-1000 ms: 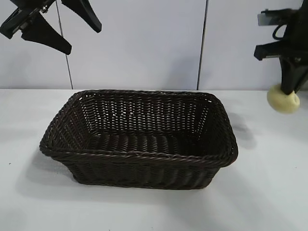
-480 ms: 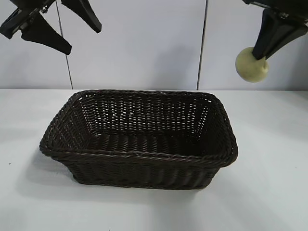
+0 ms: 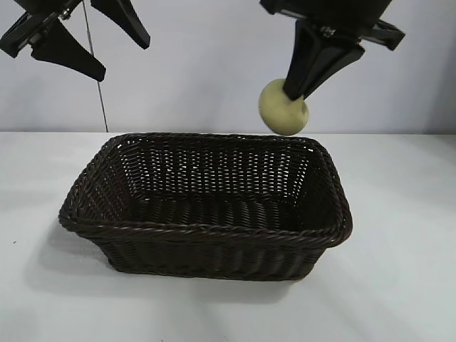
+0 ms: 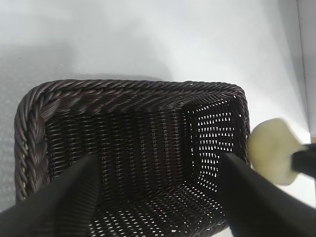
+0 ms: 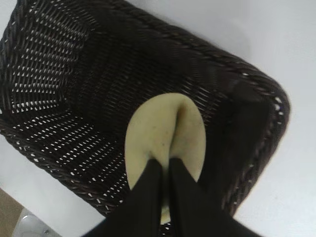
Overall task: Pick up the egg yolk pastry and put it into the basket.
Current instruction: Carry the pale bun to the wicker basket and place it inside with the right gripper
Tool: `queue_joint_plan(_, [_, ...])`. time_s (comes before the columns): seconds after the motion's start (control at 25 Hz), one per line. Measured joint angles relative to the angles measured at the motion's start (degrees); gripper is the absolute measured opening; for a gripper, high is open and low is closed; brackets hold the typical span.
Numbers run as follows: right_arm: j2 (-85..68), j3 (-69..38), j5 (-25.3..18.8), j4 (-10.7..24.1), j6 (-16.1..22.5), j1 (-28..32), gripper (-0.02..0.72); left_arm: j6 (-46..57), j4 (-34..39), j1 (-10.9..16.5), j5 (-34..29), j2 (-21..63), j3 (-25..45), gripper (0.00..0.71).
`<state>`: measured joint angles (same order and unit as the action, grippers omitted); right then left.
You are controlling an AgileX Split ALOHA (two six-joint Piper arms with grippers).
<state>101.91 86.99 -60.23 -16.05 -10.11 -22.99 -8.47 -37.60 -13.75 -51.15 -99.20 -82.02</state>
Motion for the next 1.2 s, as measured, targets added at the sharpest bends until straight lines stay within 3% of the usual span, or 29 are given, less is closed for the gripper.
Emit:
queue_joint_plan(0.4, [9.19,0.00,3.21,0.00,1.06,-3.42,0.024,0.00,0.00,0.00,-0.11,0.00,0.00,0.497])
queue_joint_plan(0.92, [9.66,0.00,2.71,0.00,1.13,-3.49,0.052,0.00,0.00,0.00,-1.12,0.00,0.00,0.497])
queue_joint_plan(1.04, [9.66,0.00,2.58,0.00,1.26,-3.49,0.153,0.00,0.00,0.00,-1.17,0.00,0.00,0.497])
queue_joint_plan(1.2, [9.66,0.00,2.58,-0.05,1.26,-3.49,0.452,0.00,0.00,0.00,-1.35,0.00,0.00,0.497])
